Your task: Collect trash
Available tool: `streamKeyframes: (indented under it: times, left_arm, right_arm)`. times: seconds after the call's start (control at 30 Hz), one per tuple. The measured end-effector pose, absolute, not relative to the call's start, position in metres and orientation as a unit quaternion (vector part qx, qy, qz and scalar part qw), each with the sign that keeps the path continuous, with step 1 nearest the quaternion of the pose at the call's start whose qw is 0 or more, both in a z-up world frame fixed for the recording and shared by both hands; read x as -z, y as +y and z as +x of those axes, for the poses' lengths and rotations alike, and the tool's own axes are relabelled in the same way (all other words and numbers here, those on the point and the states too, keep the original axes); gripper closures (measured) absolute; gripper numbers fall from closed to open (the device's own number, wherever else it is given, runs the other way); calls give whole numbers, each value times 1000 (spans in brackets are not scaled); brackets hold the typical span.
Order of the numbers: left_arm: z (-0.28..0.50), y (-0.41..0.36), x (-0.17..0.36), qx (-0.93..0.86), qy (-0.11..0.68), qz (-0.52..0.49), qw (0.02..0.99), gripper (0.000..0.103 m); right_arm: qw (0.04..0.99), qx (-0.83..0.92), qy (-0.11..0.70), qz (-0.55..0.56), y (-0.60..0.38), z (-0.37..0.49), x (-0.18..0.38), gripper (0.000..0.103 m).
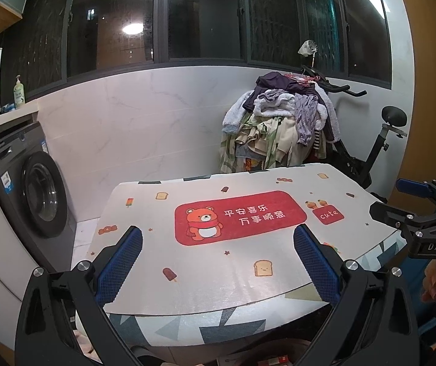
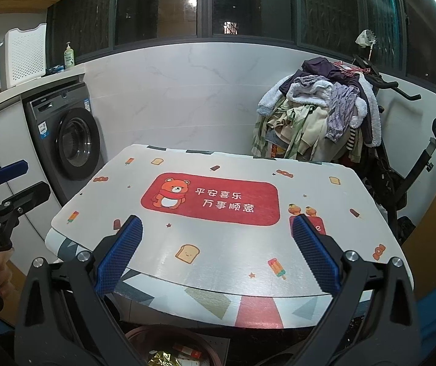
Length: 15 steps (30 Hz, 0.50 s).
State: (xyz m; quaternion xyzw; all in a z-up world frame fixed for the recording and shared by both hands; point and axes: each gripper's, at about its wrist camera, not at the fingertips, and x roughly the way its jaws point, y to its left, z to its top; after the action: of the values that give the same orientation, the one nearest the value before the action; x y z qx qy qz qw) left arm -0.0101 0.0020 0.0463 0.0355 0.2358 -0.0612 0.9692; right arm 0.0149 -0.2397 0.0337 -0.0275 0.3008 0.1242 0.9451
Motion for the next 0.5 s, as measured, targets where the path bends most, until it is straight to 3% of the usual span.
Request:
streamKeyframes:
  times: [0.5]
  left_arm:
    - [-11, 1, -46, 63, 236, 37, 969, 6]
  right_arm:
    - [946, -122, 301, -26, -245, 14, -34, 6]
